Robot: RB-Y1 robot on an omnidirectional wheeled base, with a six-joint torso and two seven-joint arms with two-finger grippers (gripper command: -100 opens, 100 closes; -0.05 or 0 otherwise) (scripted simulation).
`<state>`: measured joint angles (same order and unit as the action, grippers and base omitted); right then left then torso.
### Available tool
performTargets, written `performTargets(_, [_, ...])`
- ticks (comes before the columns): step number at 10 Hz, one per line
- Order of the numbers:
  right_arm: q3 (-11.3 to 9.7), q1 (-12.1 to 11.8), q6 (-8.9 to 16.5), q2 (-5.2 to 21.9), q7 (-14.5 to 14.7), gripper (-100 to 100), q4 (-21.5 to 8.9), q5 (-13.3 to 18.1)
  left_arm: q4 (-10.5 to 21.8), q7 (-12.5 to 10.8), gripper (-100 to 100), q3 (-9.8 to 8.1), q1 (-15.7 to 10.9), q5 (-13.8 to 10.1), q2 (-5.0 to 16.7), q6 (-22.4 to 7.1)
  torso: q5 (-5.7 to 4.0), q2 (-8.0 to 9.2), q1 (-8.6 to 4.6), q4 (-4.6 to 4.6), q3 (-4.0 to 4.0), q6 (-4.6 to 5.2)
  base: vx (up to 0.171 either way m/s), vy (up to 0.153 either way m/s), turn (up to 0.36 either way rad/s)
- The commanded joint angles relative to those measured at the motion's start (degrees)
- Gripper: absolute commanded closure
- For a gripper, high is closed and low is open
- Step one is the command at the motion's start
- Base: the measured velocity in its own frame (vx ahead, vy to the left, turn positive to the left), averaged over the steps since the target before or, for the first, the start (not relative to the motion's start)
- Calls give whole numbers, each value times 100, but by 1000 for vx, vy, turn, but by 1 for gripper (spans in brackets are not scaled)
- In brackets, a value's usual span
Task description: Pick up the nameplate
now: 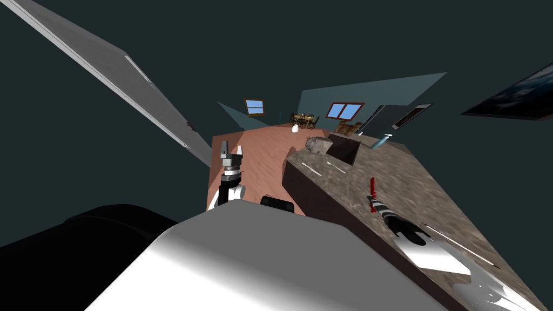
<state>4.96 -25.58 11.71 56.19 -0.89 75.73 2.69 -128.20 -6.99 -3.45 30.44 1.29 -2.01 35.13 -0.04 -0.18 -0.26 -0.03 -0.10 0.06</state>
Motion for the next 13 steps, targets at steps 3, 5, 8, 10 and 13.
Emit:
performTargets(3, [-636,384,350,573,-24,-100,-613,174,0,0,0,0,0,0,0,0,-2,-9,-8,-2,-5,1,99,-60,176])
performTargets(5, [-871,487,405,686,-33,-100,-768,224,0,0,0,-1,1,0,0,0,-3,7,-5,1,3,6,47,-49,42])
performTargets(8, [-1381,760,517,940,-64,-100,-1143,355,0,0,0,-1,0,0,0,0,-3,5,-11,1,2,4,66,-75,92])
performTargets(10, [-1641,895,556,1038,-84,-100,-1305,417,0,0,0,-1,1,0,0,0,-4,8,-13,1,4,6,63,-79,44])
performTargets(13, [-1688,934,551,1045,-83,0,-1348,427,0,0,0,0,0,0,0,0,0,29,11,6,16,8,13,-27,15])
